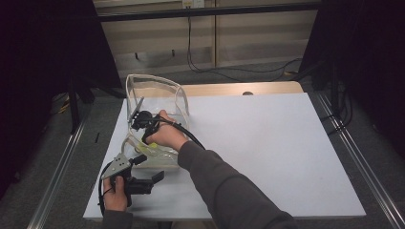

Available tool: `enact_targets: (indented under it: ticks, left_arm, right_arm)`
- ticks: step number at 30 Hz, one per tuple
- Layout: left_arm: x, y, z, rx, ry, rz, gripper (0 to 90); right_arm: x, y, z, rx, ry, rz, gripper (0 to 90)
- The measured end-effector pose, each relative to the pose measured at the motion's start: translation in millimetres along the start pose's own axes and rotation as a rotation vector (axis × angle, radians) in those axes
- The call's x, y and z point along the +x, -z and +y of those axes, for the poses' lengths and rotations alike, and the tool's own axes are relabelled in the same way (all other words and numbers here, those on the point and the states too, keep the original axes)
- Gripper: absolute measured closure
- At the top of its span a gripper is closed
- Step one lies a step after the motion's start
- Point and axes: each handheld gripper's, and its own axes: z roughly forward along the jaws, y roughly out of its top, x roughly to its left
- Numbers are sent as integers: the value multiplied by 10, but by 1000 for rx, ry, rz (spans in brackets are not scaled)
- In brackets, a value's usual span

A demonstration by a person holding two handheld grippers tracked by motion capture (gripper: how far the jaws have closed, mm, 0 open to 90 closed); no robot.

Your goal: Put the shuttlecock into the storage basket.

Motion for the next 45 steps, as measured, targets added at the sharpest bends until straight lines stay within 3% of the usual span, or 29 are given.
enact_targets:
  ticks: [18, 36, 45]
  left_arm:
    - [-2, 1, 3, -3, 0, 1, 30]
    - [-4, 2, 7, -4, -5, 2, 30]
    - [-3, 8, 11, -10, 1, -3, 30]
  right_arm:
    - [-34, 102, -48, -21, -36, -4, 588]
    - [-92, 231, -86, 10, -86, -26, 504]
    - [-113, 340, -142, -8, -80, -47, 461]
